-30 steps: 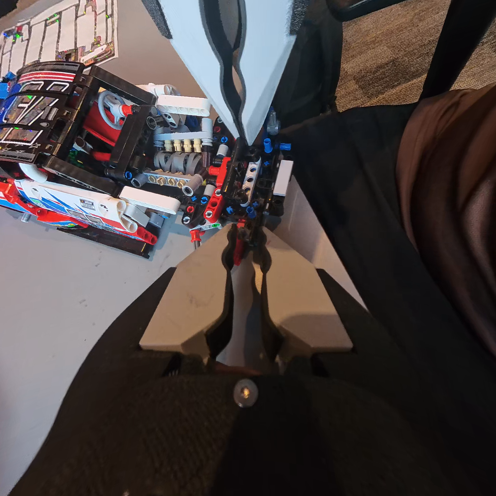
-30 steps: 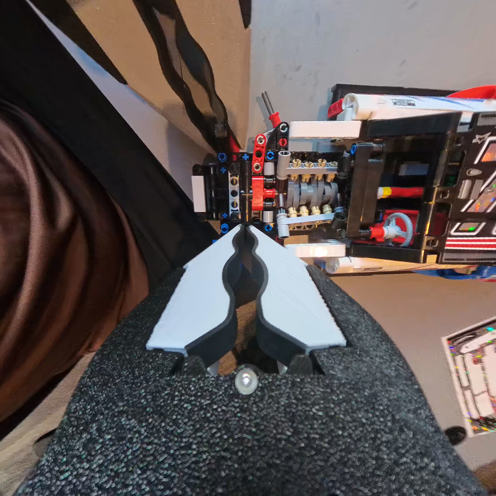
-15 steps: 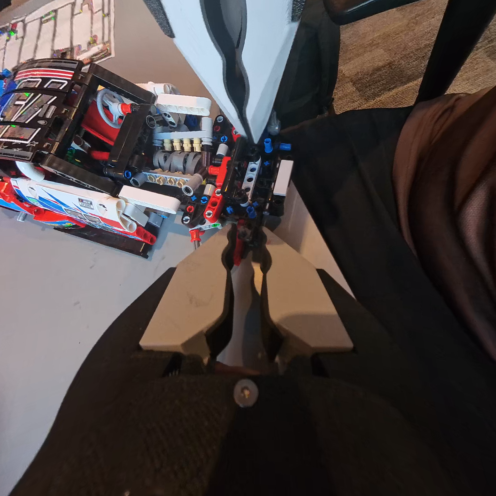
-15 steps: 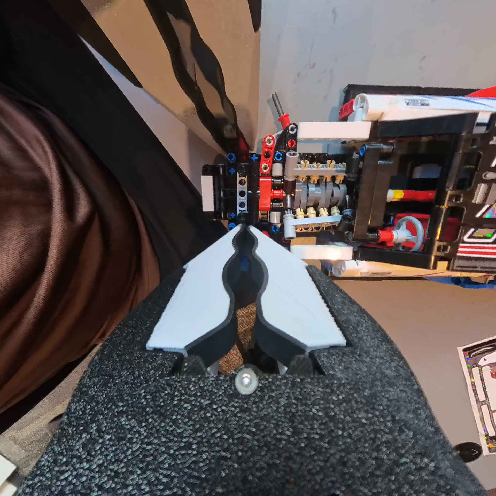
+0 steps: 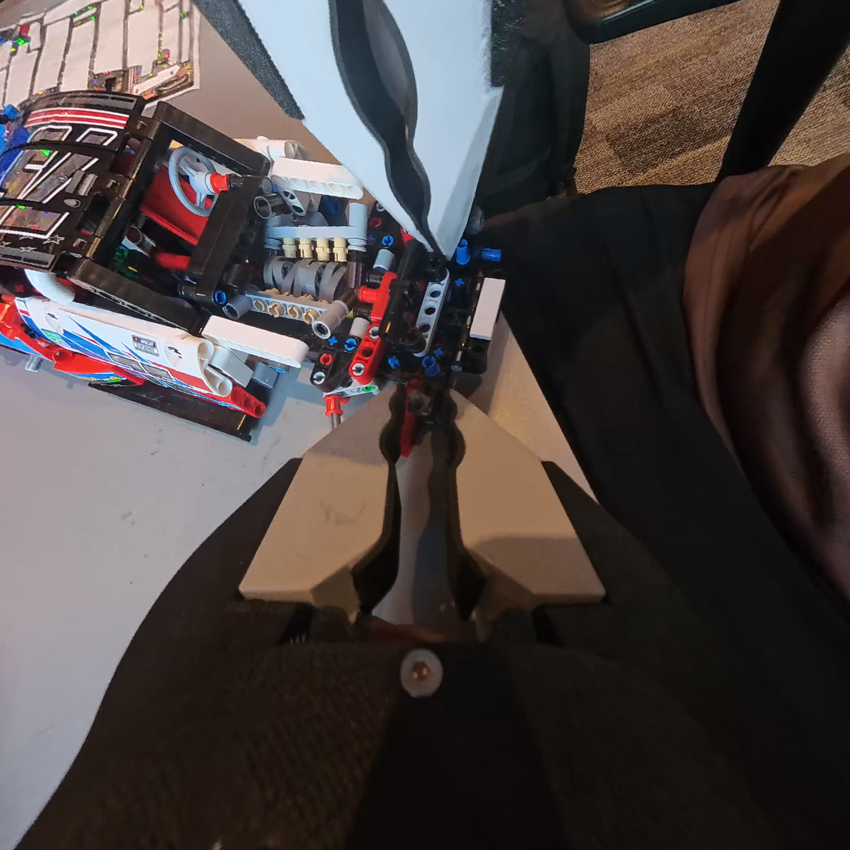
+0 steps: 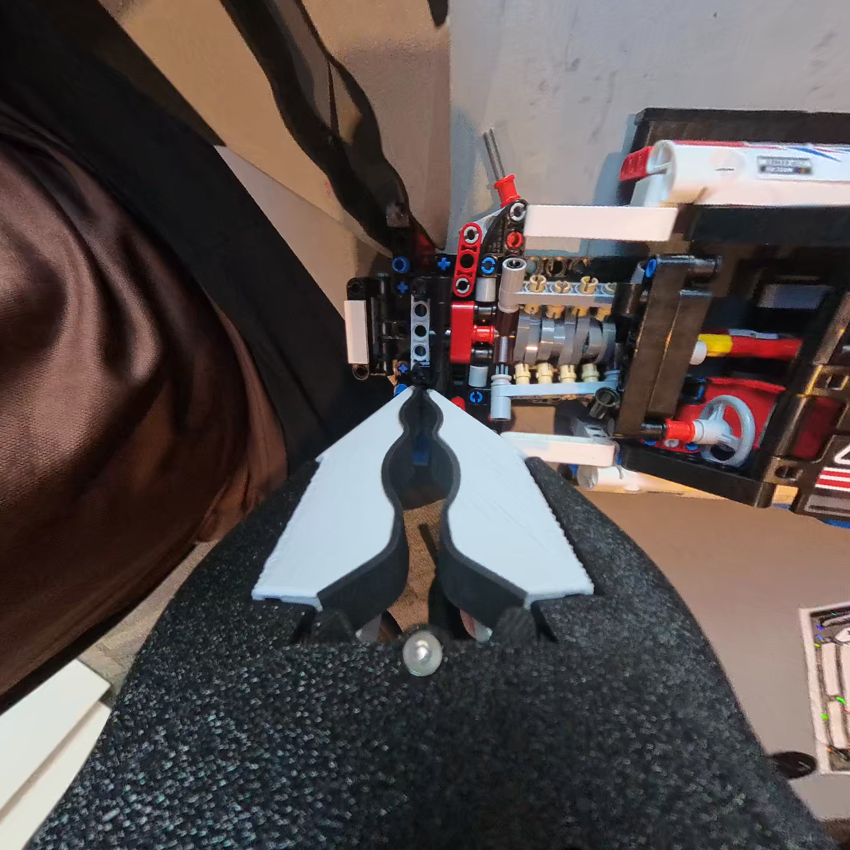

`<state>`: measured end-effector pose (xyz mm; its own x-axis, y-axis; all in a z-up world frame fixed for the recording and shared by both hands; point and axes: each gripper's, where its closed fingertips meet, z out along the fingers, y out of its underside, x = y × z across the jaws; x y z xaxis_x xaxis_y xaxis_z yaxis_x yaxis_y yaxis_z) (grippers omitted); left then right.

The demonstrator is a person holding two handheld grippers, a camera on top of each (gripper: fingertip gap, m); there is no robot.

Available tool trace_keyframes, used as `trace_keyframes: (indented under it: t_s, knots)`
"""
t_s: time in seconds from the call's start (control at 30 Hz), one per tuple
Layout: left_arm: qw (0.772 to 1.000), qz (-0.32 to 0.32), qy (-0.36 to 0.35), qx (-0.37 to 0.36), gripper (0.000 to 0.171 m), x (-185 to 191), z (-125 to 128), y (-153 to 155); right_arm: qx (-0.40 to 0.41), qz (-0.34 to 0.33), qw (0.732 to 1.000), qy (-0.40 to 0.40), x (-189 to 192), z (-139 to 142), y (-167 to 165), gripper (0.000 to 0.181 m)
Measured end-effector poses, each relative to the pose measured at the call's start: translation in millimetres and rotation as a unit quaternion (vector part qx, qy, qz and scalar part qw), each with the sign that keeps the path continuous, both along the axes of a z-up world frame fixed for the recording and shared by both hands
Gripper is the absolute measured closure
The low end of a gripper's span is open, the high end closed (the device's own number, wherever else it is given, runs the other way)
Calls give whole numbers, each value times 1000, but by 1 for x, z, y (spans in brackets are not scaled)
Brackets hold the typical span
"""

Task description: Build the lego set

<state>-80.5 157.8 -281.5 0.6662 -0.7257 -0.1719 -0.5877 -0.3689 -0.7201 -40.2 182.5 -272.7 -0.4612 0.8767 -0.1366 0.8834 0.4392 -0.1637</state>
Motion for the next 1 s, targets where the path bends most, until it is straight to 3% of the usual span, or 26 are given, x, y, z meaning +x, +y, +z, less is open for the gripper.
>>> trace_keyframes:
  t_s: [0.27,0.47,0.7,0.77,0.87,0.93,1.0]
  knots:
    - [1000,7,-3,-6,159,-1,0,0,2,-28,996,84,-4,1,-2,181]
    - [1000,13,-12,-9,159,-6,0,1,10,-18,997,80,-6,7,0,181]
    - [1000,13,-14,-11,159,-6,0,1,21,24,994,106,-7,66,-9,181]
    - [1000,12,-14,-11,159,-6,0,1,24,27,993,109,-9,61,-14,181]
    - [1000,13,-9,-7,159,-7,0,1,26,13,995,92,-8,9,-12,181]
    - [1000,16,-6,-2,159,-10,0,1,32,4,994,102,-10,16,-5,181]
    - [1000,16,-9,-5,159,-9,0,1,52,7,989,135,-16,45,2,181]
